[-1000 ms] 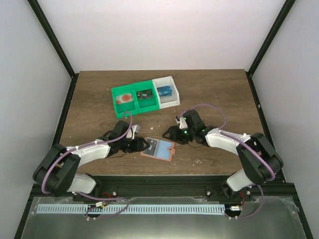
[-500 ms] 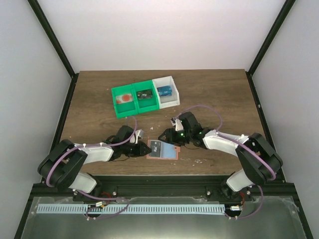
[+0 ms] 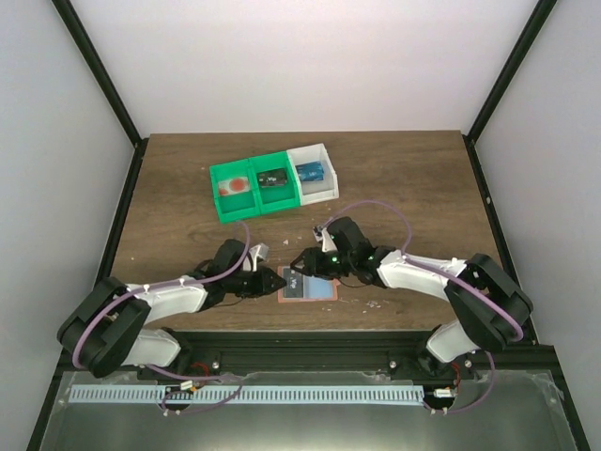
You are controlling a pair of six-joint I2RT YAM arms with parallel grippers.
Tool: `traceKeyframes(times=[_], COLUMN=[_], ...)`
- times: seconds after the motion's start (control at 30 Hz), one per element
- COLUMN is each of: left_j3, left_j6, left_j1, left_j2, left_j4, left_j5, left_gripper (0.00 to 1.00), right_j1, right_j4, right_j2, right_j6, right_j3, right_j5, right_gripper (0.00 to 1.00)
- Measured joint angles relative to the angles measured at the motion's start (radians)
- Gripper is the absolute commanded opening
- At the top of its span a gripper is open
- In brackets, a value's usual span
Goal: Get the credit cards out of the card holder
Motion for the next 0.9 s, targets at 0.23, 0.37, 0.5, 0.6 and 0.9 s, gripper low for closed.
traceKeyframes(times=[0.23,0.37,0.5,0.6,0.9], left_j3=[0.024,0.023,0.023,0.023,0.01], left_j6=[0.009,0.018,0.039,0.052,0.055], left_j1=[-0.001,-0.001,-0.001,-0.001,0.0], left_j2=[0.077,0.079,0.09,0.101,0.143], left_j4=[0.027,0.043,0.039,0.034,0.075], left_j5=[-0.001,-0.005,-0.02,-0.033,-0.027], left_gripper=[0.0,0.0,0.0,0.0,0.0], right_j1=[0.034,0.04,0.041,0.041,0.042], right_j4=[0.018,0.019,0.02,0.023,0.027], right_j2=[0.041,0.067,0.089,0.098,0.118], right_j6=[0.011,0.013,0.013,0.014,0.015], right_j3=[0.0,0.0,-0.003,-0.016,-0.046], right_j5=[0.047,0.067,0.091,0.104,0.118], right_gripper=[0.39,0.36,0.35,0.35,0.35])
